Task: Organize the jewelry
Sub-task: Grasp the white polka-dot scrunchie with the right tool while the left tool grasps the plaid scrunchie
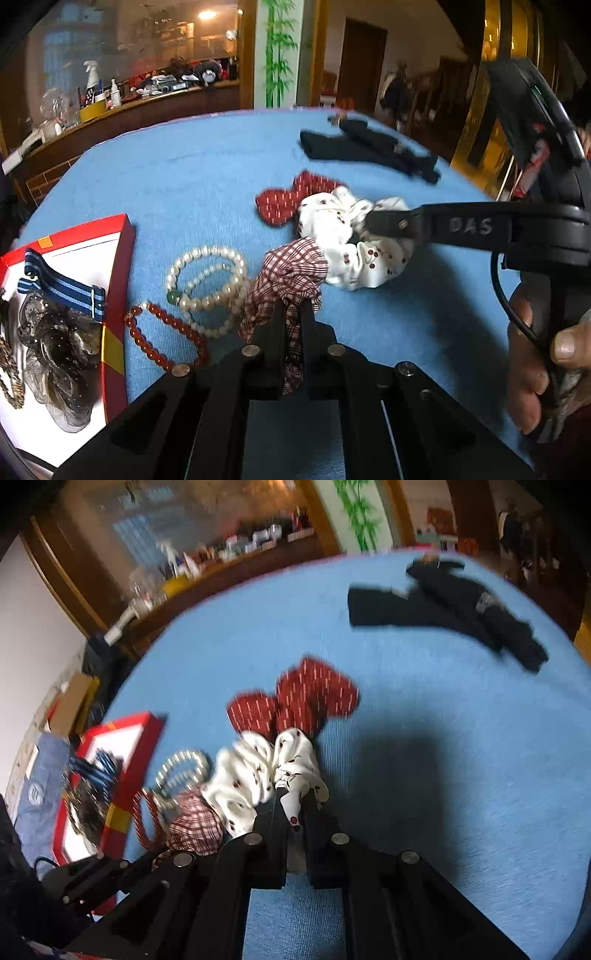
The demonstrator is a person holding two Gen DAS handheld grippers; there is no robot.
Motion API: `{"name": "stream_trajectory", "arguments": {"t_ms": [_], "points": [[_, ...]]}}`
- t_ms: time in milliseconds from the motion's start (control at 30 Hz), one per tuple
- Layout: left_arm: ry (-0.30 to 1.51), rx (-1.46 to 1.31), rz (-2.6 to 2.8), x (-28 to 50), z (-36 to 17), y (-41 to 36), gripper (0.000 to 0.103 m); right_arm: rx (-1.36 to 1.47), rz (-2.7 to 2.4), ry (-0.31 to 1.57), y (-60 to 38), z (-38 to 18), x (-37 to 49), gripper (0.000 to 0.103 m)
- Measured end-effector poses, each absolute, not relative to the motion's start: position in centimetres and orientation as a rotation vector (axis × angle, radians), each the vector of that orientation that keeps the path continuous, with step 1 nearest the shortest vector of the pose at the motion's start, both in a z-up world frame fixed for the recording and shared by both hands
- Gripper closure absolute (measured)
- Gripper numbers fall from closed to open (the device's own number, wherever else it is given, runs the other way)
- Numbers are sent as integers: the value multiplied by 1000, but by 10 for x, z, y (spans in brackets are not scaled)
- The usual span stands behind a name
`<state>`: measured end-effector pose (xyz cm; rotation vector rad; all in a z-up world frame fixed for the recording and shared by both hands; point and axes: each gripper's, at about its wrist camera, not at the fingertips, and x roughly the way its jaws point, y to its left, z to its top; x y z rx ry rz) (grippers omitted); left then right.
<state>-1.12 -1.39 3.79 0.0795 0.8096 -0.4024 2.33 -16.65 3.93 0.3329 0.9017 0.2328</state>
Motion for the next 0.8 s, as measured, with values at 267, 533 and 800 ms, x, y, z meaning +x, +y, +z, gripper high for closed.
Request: {"name": "stream_trajectory", "arguments": {"t_ms": [267, 533, 800], "points": [[695, -40, -372, -14, 59, 12, 97, 371, 227, 656, -183, 81, -2, 95], [682, -9, -335, -15, 61, 12, 97, 376, 263, 654, -173, 81, -2, 95], [655, 22, -319, -20, 65, 10, 97, 343, 274, 662, -164, 79, 0, 95]]}}
